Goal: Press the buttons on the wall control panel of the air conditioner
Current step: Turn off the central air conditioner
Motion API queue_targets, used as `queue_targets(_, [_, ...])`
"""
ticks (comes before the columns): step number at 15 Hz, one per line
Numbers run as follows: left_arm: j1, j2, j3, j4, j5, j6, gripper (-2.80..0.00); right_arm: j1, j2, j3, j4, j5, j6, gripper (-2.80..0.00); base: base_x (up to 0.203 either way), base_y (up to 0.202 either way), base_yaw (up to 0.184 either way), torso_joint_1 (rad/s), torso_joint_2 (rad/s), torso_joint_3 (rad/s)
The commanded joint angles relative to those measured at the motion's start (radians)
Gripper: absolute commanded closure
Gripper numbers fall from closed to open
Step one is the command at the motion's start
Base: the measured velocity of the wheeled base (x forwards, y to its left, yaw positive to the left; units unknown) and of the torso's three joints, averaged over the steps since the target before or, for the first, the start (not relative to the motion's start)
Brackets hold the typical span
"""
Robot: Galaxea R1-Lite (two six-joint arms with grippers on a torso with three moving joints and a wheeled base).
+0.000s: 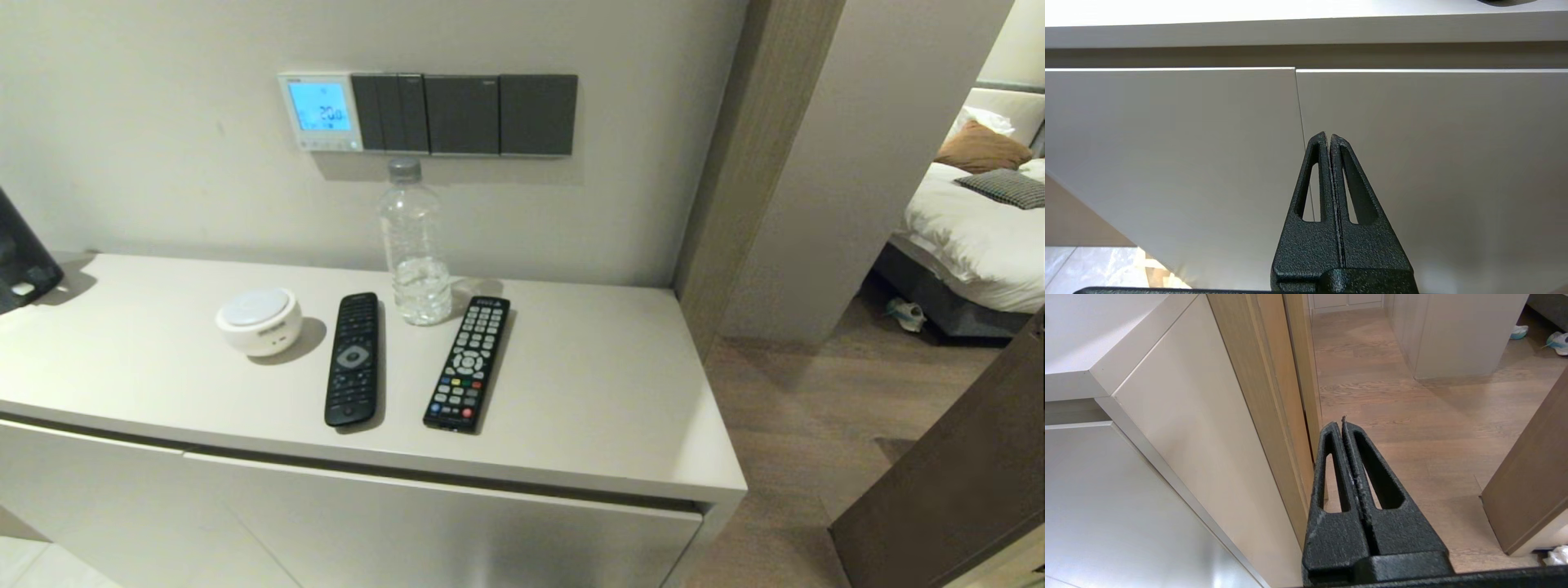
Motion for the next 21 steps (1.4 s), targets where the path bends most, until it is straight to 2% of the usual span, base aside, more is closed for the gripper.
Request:
queue_targets(1, [0.0, -0.004, 0.002, -0.001, 0.0, 0.005, 0.0, 0.0, 0.002, 0.002, 0.0, 0.0, 0.0, 0.0, 0.0, 0.0, 0.0, 0.0, 0.0, 0.0])
queue_targets(21, [0.0, -0.001, 0.002, 0.001, 0.0, 0.005, 0.0, 0.0, 0.002, 0.002, 0.0, 0.0, 0.0, 0.0, 0.0, 0.0, 0.0, 0.0, 0.0, 0.0])
